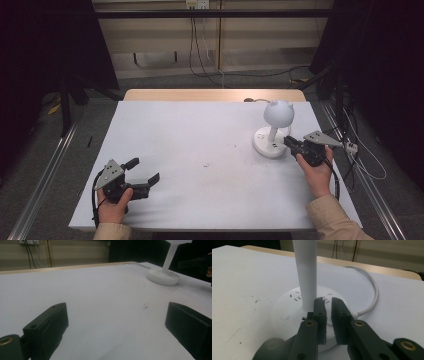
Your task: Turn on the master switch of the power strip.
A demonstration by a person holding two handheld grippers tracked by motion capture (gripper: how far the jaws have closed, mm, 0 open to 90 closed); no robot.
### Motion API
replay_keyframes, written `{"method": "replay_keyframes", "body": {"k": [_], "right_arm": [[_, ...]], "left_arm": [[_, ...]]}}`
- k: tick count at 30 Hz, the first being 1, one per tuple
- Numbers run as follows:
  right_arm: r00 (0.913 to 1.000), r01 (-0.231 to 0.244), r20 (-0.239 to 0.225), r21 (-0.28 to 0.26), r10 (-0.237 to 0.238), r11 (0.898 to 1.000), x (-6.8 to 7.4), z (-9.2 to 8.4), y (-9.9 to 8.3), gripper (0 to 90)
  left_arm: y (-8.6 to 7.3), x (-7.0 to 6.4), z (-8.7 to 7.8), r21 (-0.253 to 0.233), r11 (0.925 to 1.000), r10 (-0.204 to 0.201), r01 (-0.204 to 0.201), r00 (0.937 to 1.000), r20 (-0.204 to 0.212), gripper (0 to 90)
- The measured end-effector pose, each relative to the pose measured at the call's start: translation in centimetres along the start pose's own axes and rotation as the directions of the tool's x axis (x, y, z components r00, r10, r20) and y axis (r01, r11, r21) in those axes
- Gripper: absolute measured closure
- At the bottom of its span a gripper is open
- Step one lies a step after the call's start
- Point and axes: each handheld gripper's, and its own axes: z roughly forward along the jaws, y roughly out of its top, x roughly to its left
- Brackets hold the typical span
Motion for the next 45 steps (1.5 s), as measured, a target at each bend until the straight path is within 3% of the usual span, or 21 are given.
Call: {"method": "replay_keyframes", "body": {"k": [45], "right_arm": [[1.0, -0.008, -0.003, 0.04, 0.008, 0.999, -0.4, 1.4, 0.0, 90.0]], "left_arm": [[0.0, -0.1, 0.0, 0.005, 1.0, 0.004, -0.004, 1.0, -0.003, 4.5]]}}
